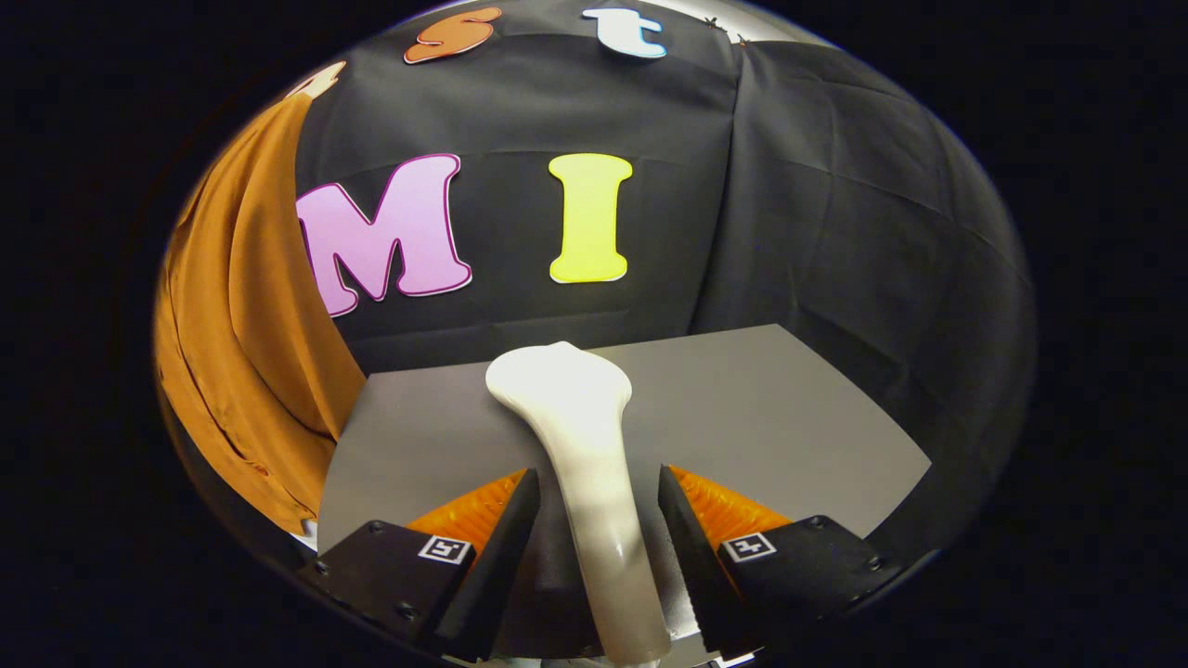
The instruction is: Iron the clothes twice with a garment steamer, once on the left side and once on the right side.
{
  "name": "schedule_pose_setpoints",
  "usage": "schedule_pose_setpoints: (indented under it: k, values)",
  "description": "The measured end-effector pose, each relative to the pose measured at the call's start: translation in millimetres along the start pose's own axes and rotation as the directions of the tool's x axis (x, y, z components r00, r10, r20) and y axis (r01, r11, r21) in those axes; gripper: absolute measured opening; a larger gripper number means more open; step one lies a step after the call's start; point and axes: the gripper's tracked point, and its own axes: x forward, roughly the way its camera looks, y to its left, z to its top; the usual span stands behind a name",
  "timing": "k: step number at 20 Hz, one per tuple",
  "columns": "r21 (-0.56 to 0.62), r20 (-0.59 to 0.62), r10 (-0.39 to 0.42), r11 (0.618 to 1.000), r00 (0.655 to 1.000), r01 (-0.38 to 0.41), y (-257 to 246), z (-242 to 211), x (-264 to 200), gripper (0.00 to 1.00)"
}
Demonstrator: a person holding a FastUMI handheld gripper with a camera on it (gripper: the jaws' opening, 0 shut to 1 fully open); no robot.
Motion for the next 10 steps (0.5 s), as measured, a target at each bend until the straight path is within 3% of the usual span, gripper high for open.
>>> schedule_pose_setpoints:
  k: [3,4,10]
  values:
    - [0.003,-0.031,-0.020,1.000,0.999,0.021,-6,-6,7,0.78]
    - [0.013,-0.038,-0.018,1.000,0.999,0.018,-6,-7,6,0.70]
    - [0.022,-0.039,-0.014,1.000,0.999,0.015,-7,-7,11,0.54]
